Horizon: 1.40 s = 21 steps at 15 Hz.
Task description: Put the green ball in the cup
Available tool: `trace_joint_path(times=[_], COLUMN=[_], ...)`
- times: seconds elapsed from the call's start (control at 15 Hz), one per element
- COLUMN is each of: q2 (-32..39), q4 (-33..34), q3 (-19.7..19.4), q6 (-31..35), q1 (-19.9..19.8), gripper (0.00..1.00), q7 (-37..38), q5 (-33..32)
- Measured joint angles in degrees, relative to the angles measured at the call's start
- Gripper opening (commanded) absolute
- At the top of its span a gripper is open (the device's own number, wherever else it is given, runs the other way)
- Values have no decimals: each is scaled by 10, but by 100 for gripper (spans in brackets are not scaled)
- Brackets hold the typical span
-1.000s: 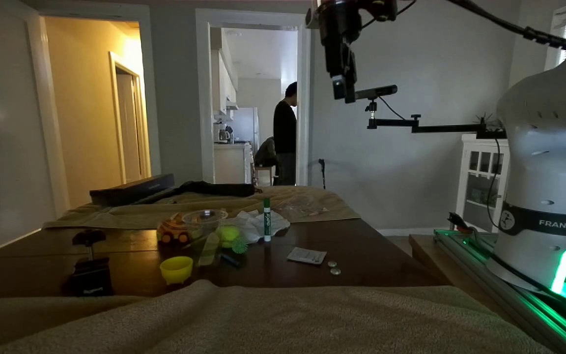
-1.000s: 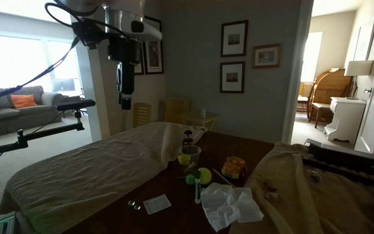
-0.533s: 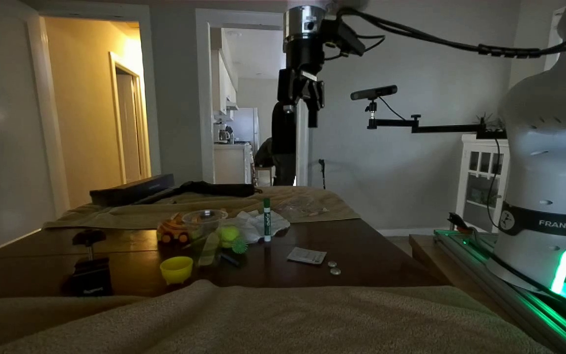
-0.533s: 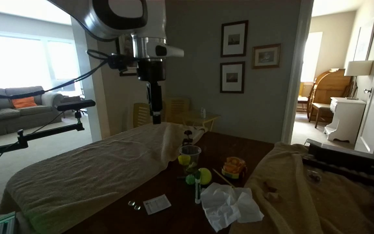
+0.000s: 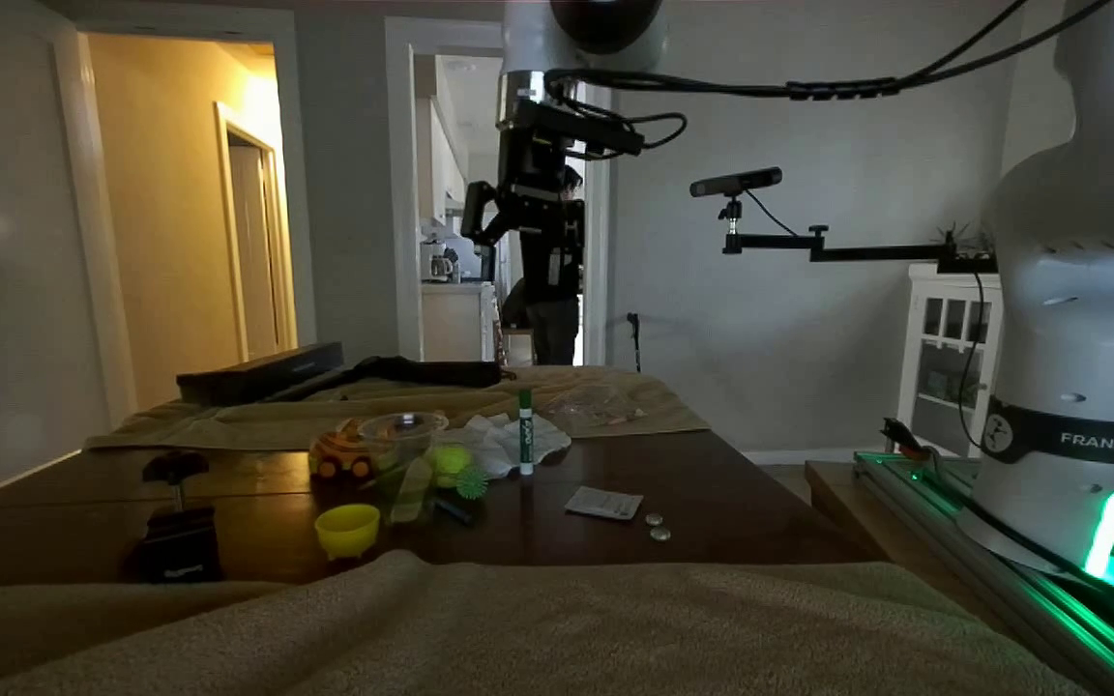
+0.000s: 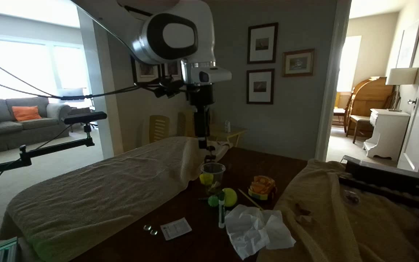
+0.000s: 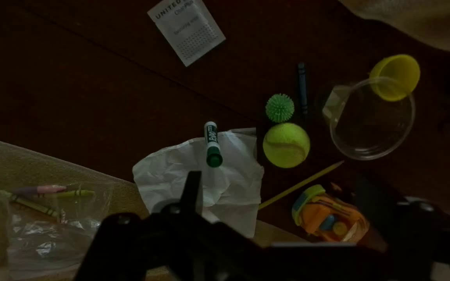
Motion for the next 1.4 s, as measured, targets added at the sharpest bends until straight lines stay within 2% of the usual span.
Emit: trace_joint_path(times=[0.27,0.47,0.93,1.4], q2=[70,110,130,205], q4=[64,96,104,114], q3=[-16,-20,-28,-32], q6=[0,-3,2,78], q1=[1,1,4,12], gripper=[100,100,100,100], q7=[66,76,79,98], q5=[36,74,77,78])
